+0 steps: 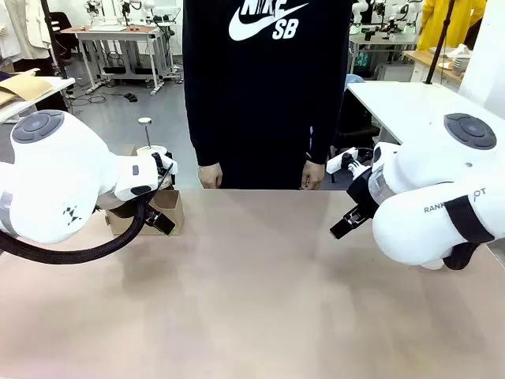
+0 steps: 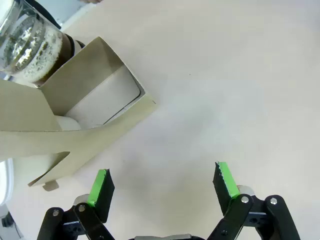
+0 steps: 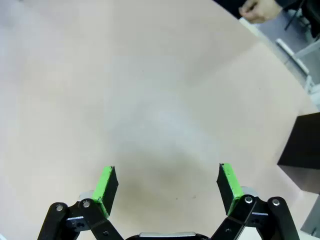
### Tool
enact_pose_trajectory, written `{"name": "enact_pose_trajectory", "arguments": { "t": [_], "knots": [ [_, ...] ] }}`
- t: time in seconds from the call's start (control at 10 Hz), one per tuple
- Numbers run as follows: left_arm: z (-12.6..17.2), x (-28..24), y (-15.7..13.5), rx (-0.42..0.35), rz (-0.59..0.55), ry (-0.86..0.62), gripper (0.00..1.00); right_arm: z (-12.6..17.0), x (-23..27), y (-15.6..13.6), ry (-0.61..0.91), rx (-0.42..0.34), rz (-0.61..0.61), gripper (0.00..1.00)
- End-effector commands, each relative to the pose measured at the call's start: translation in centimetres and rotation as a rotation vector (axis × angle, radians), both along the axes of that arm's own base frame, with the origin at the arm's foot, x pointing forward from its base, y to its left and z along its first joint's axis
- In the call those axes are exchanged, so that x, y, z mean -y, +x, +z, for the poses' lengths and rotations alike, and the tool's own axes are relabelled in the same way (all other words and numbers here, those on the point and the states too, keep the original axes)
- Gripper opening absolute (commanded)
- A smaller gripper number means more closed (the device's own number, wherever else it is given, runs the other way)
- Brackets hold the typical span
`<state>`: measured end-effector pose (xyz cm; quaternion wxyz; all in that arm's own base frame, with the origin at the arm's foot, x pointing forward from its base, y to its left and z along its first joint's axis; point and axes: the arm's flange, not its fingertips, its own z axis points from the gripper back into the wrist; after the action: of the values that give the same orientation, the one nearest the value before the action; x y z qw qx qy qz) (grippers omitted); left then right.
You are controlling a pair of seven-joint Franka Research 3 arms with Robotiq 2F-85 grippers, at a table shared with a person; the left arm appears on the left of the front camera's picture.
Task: Pour a drink into a cup and package it in a carrier.
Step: Pick up the 600 ml Paper Cup and place it in the middle top area of the table.
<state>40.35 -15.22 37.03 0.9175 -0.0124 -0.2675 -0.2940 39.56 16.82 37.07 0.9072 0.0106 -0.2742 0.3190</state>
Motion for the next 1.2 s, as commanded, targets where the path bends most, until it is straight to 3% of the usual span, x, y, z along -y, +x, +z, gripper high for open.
{"name": "enact_pose_trajectory", "arguments": {
  "t": [0.0, 0.9, 1.0, 1.1],
  "knots": [
    [0.0, 0.0, 0.0, 0.000, 0.000, 0.000, 1.00, 0.0, 0.0, 0.0, 0.000, 0.000, 0.000, 1.00],
    [0.0, 0.0, 0.0, 0.000, 0.000, 0.000, 1.00, 0.0, 0.0, 0.0, -0.001, 0.000, 0.000, 1.00],
    [0.0, 0.0, 0.0, 0.000, 0.000, 0.000, 1.00, 2.6, 0.0, 0.8, 0.001, 0.023, -0.017, 1.00],
    [0.0, 0.0, 0.0, 0.000, 0.000, 0.000, 1.00, 5.7, 0.1, 2.3, 0.003, -0.001, -0.018, 1.00]
  ]
}}
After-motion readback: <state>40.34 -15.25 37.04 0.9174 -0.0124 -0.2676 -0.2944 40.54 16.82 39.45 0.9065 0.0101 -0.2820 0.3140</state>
